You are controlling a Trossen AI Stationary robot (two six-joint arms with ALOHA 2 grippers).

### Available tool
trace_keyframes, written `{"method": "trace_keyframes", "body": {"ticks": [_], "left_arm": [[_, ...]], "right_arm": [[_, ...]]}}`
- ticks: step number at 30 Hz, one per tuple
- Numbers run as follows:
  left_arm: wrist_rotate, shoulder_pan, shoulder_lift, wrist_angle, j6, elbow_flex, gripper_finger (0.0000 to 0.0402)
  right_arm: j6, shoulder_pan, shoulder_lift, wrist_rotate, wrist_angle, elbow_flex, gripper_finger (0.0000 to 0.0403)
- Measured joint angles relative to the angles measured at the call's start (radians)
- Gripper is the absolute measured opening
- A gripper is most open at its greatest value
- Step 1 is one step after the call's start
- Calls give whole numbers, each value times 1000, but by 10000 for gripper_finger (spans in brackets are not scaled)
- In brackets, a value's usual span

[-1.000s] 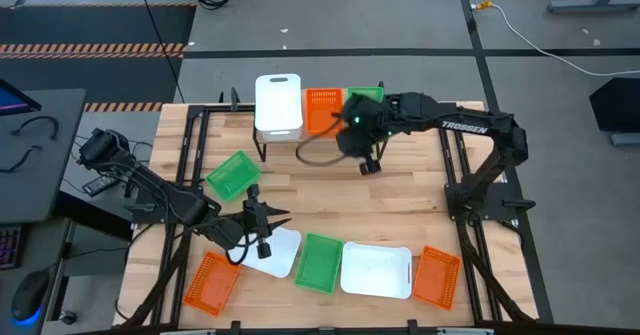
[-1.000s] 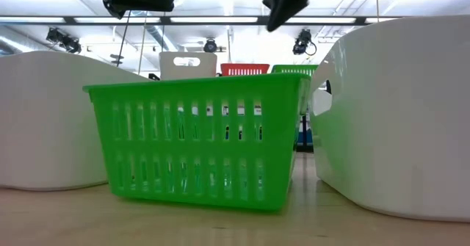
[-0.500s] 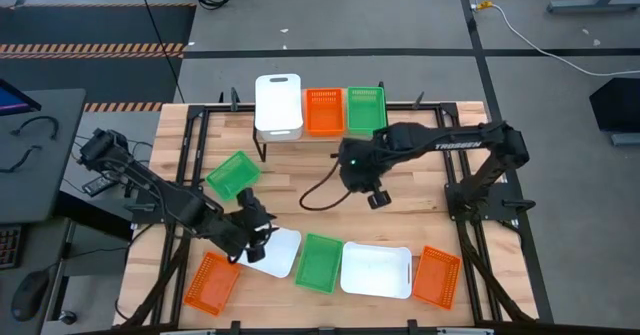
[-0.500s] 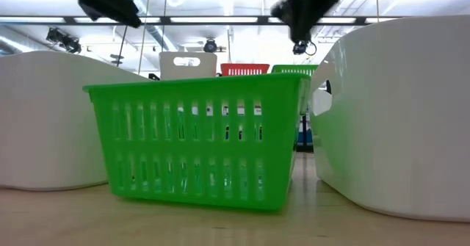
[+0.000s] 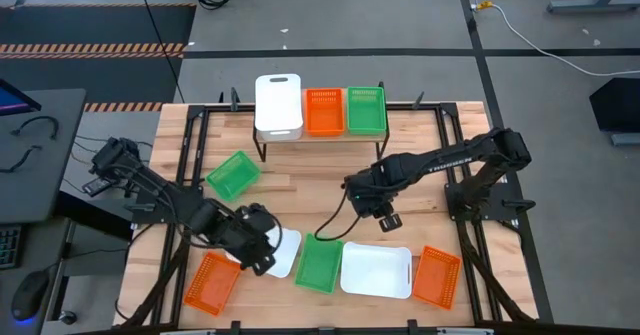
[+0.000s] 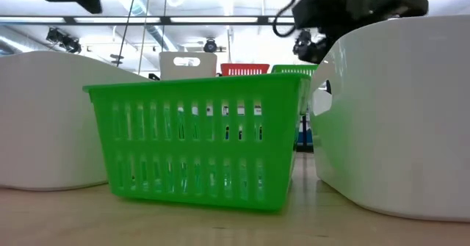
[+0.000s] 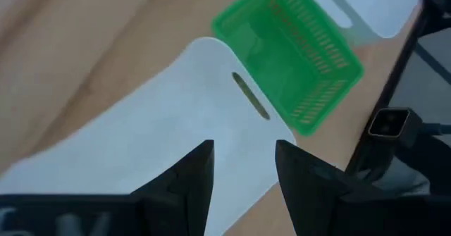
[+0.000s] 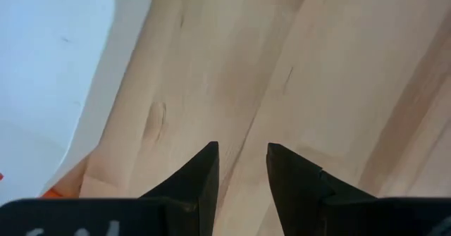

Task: Stack baskets on shelf by color
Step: Stack the left white bin on top of the white bin on the shelf

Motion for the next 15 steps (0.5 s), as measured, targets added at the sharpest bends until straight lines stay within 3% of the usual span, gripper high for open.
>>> {"method": "trace_keyframes", "body": {"ticks": [6, 15], "left_arm": [[111, 59, 167, -4, -45, 117, 160], [122, 105, 370, -99, -84, 322, 160]], "right_arm": [[99, 2, 0, 2, -38, -12, 124], [104, -21, 0, 48, -91, -12, 124]]}}
